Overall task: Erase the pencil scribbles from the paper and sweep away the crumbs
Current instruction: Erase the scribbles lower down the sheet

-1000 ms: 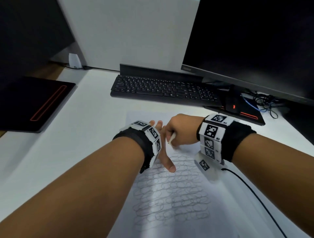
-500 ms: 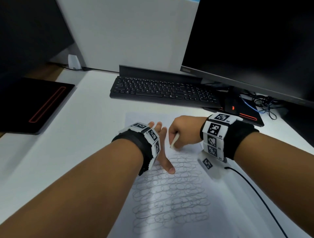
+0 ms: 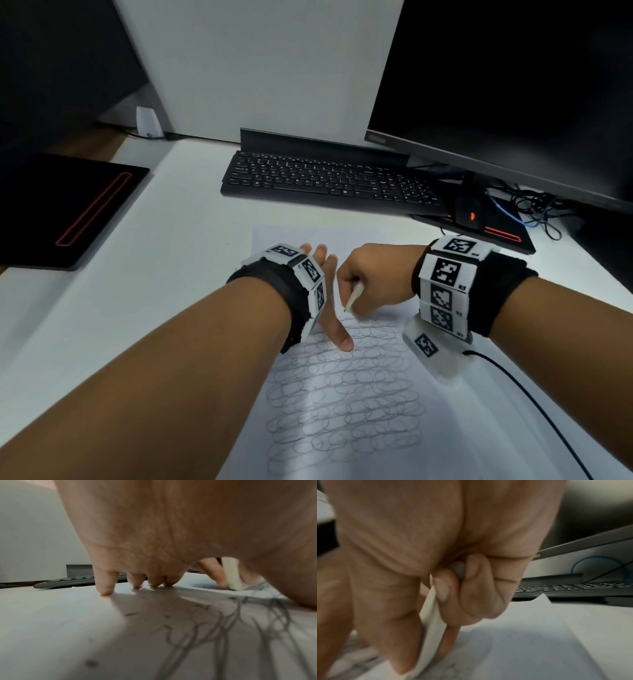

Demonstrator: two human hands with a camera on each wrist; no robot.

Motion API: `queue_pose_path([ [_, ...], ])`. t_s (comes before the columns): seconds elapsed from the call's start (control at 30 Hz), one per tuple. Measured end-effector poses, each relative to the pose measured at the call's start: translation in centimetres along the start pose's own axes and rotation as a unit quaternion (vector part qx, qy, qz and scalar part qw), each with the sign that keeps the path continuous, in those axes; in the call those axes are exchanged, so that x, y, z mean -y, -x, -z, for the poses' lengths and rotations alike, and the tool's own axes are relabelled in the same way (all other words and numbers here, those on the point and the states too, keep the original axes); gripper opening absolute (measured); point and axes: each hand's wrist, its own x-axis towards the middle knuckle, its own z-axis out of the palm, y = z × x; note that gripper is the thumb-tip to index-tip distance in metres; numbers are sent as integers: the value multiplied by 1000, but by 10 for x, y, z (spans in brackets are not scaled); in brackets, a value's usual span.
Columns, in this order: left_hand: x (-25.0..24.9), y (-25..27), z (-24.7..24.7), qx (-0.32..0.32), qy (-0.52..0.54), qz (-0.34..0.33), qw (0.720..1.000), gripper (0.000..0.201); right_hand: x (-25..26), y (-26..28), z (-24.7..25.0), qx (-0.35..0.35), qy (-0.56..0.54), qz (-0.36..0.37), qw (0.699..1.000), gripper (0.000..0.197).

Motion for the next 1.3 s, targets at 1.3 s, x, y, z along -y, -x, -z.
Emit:
queue_pose_path([
  [1.3,-1,11,6,9,11,8,1000,141,-22,-2,10,-10,-12,-61,998,10],
])
